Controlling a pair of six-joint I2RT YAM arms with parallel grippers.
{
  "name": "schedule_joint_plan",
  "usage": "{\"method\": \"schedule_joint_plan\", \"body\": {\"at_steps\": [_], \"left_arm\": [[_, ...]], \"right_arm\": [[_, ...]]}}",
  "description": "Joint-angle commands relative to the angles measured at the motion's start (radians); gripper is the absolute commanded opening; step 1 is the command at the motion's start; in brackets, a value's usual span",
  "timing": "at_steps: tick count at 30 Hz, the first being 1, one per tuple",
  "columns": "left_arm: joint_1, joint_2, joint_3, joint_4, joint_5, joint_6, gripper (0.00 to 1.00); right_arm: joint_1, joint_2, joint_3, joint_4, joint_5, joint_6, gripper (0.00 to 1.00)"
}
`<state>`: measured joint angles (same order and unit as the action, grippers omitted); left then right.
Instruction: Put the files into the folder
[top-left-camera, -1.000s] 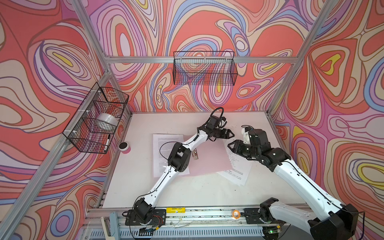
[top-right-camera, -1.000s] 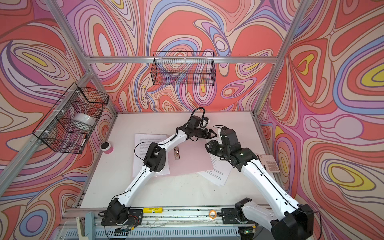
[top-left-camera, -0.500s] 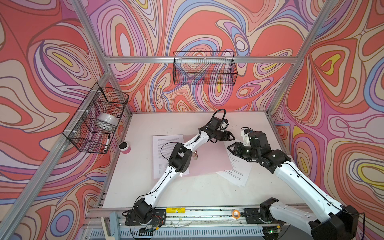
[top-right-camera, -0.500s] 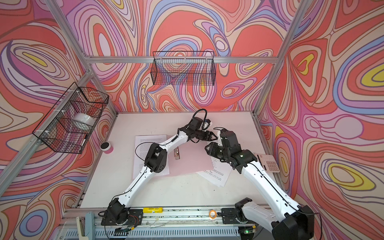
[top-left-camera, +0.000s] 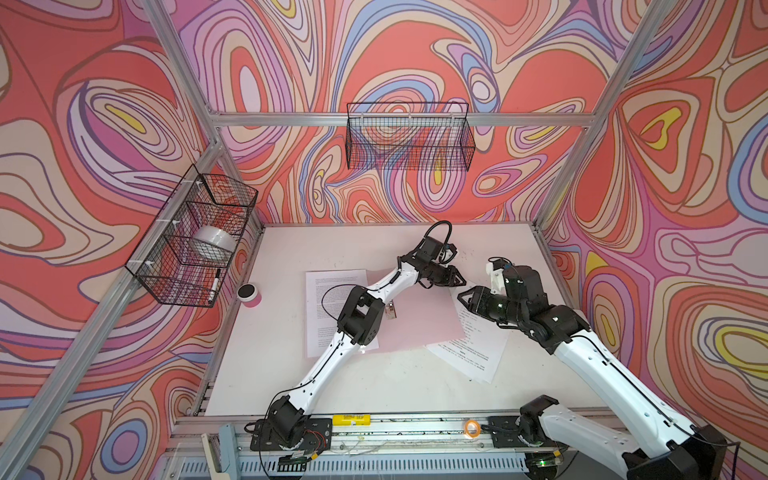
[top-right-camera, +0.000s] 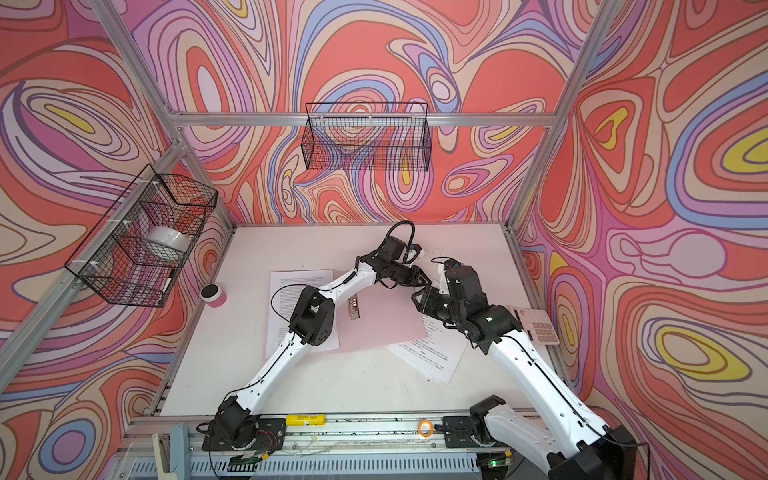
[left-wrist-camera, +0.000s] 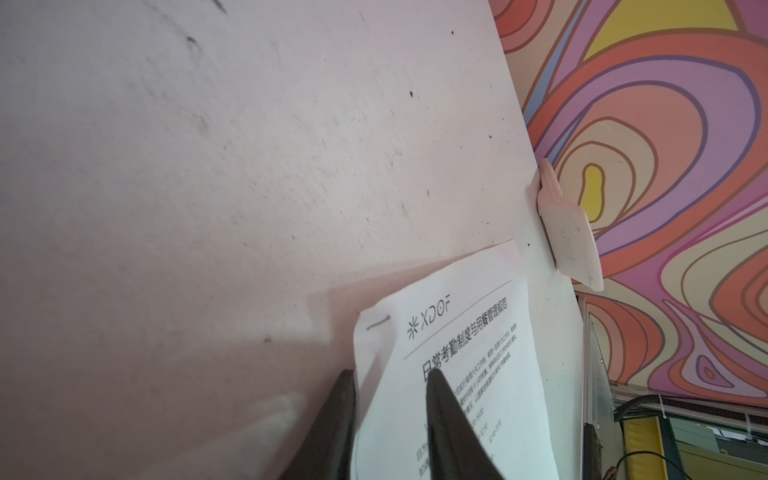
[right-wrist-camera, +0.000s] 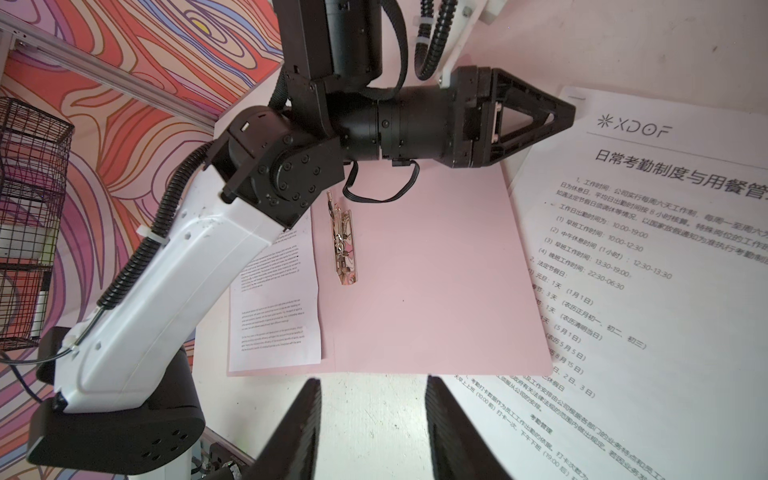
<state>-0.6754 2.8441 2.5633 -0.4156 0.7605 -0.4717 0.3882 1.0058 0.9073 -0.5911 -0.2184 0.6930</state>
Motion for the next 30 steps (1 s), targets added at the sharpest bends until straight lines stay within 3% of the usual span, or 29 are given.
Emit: {"method": "schedule_joint_plan", "body": {"at_steps": [1,12,15,21,30], "left_arm": [[-0.012,0.034,0.006,-0.057,-0.01,0.024,0.23],[-0.023,0.022,-0.004,-0.042,-0.053,0.035,0.0],[-0.023,0.001,-0.052,0.018,-0.063,0.008,0.0],[-0.034,-0.042,-0.117,0.318,-0.009,-0.17,0.0],[-0.107,-0.21,-0.213,0.461,-0.054,-0.21,0.0]], "right_arm": [[-0.005,-0.008,-0.016,0.017,0.005,-0.004,0.43],[-0.006,0.027,-0.022,0.036,0.043,0.001,0.43],[-0.006,0.038,-0.025,0.043,0.067,0.002,0.43],[-0.009,0.033,0.013,0.016,0.152,-0.005,0.41],[-0.015,0.018,0.19,-0.136,0.388,-0.066,0.41]]}}
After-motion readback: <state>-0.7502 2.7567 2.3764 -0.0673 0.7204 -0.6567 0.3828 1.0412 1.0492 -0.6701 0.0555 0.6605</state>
